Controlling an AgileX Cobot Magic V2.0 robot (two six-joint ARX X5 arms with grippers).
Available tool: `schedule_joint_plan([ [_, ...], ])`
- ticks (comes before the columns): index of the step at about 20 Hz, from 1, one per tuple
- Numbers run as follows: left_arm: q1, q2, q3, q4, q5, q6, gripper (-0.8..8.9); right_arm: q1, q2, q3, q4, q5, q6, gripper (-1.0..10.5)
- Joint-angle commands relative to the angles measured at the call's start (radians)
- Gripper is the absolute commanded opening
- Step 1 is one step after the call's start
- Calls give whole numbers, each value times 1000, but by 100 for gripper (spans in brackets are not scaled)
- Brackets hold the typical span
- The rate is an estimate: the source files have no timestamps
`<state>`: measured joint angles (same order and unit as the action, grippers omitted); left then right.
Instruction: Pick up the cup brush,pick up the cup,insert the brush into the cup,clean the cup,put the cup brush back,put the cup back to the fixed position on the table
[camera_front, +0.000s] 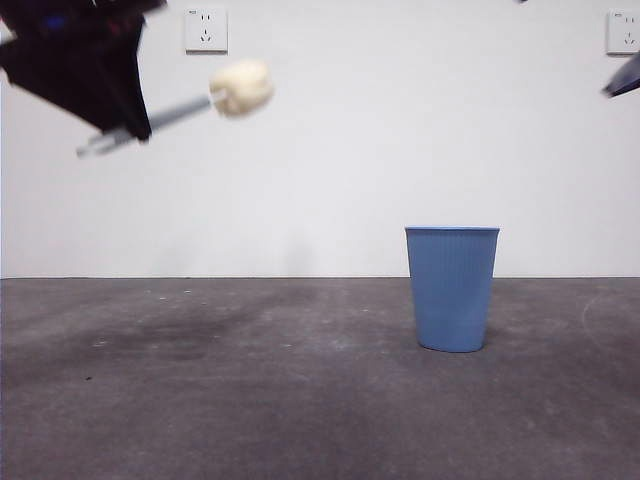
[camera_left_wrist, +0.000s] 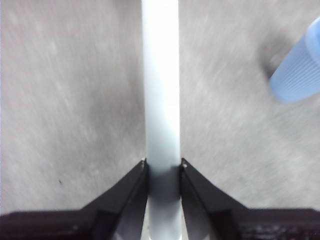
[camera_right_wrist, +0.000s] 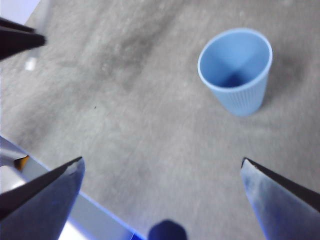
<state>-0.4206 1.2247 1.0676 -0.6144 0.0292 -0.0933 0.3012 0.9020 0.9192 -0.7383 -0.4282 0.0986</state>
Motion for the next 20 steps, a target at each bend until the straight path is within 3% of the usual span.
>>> schedule_joint_plan([
  [1, -3, -47, 2, -8, 2, 20, -6, 77, 17, -114, 123, 59, 48, 597],
  [5, -3, -91, 2, -53, 1, 45, -7, 251, 18, -349, 420, 308, 140, 598],
  [10, -3, -93, 2, -106, 3, 60, -7, 330, 74, -526, 789, 514, 158, 597],
  [14, -3, -94, 2, -138, 3, 68, -7, 319, 236, -621, 1101, 550, 142, 596],
  [20, -4, -94, 2, -149, 6, 68, -7, 253, 585, -624, 1508, 564, 117, 595],
])
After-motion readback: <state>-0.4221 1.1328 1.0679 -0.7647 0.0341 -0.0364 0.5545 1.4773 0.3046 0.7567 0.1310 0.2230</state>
